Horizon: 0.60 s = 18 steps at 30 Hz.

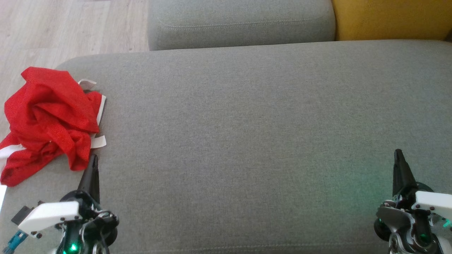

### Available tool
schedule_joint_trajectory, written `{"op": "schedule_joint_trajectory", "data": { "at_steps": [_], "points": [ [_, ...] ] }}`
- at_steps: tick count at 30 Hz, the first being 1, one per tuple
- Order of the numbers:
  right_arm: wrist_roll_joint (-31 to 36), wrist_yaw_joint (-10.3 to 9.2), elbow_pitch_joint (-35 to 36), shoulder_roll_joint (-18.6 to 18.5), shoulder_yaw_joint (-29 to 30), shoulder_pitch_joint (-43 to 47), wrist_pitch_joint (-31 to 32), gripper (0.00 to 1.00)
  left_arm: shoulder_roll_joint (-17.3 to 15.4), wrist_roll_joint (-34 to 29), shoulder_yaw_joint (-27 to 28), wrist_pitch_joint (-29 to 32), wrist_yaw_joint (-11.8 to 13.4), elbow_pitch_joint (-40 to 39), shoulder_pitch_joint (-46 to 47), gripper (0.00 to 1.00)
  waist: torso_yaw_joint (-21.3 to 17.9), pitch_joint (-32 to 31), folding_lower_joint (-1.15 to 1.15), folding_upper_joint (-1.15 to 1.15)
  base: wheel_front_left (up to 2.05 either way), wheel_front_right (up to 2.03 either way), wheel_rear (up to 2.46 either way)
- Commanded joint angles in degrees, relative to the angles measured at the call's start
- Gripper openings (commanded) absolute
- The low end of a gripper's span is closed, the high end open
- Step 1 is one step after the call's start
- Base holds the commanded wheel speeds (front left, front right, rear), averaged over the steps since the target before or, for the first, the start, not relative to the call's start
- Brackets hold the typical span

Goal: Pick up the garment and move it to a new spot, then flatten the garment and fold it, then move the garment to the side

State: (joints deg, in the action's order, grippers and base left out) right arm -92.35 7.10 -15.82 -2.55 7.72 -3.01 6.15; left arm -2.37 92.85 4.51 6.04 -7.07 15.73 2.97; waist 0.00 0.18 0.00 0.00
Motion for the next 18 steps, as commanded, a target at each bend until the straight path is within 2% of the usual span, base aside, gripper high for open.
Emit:
{"op": "schedule_joint_trajectory", "data": {
  "at_steps": [1, 14, 15, 18],
  "points": [
    [0.2, 0.39, 1.8, -0.3, -1.2, -3.2, 0.3, 0.0, -0.5, -0.7, 2.0, 0.4, -0.4, -1.7, 3.2, 0.0, 0.0, 0.0, 0.0, 0.0, 0.0, 0.0, 0.0],
    [0.2, 0.39, 1.8, -0.3, -1.2, -3.2, 0.3, 0.0, -0.5, -0.7, 2.0, 0.4, -0.4, -1.7, 3.2, 0.0, 0.0, 0.0, 0.0, 0.0, 0.0, 0.0, 0.0],
    [0.0, 0.0, -0.2, 0.0, 0.0, 0.0, 0.0, 1.0, 0.0, 0.0, 0.0, 0.0, 0.0, 0.2, 0.0, 1.0, 0.0, 0.0, 0.0, 0.0, 0.0, 0.0, 0.0],
    [0.0, -0.02, -1.3, 0.1, -0.3, 0.5, -0.2, 1.0, 0.2, 0.0, -0.3, -0.2, 0.0, 1.4, -0.5, 1.0, 0.0, 0.0, 0.0, 0.0, 0.0, 0.0, 0.0]
  ]
}}
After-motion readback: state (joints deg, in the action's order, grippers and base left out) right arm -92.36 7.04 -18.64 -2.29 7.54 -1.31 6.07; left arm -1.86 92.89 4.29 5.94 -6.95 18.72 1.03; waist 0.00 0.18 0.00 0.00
